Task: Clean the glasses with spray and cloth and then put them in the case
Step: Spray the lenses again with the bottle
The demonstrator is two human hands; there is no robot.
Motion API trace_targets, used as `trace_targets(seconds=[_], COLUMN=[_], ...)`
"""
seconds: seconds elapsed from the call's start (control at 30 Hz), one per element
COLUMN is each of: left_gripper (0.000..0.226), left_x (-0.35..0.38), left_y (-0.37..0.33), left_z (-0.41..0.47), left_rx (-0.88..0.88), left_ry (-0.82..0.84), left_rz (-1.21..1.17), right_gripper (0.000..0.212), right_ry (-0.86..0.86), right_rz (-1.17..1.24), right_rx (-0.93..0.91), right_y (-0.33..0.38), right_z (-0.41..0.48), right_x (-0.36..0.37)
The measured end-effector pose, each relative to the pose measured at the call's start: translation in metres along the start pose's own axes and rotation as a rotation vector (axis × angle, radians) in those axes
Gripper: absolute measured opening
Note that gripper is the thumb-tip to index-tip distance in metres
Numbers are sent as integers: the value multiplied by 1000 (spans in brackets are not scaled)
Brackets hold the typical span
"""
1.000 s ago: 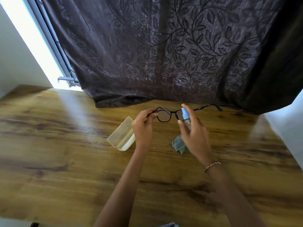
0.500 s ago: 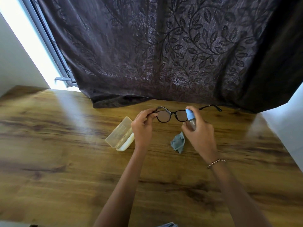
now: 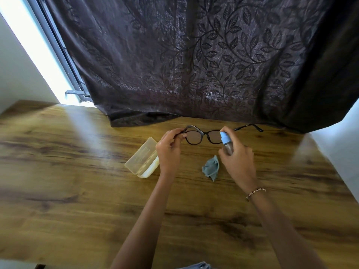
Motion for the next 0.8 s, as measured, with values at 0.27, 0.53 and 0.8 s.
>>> trace_targets(seconds=[0.27, 0.53, 0.8], left_gripper=[18, 18, 19], left_x=[1, 0, 1], left_y=[2, 2, 2], left_z=[0, -1, -1], left_rx=[1, 5, 10], left_ry=[7, 13, 16], left_rz=[1, 5, 12], right_gripper=[55, 53, 56], right_ry=[-16, -121, 18], right_rz=[-96, -118, -182], right_rx=[-100, -26, -112], right_y=[10, 2, 7], right_z=[3, 5, 6], right_x=[-4, -11, -2])
Point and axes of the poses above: each hand's wrist, its own z-axis towards the middle knuckle, its own x-axis out of the palm, y = z × x, the point moved 8 cm from there along z, towards the middle knuckle, and after that the axes turned 3 degrees about x, right-handed, at the moved point
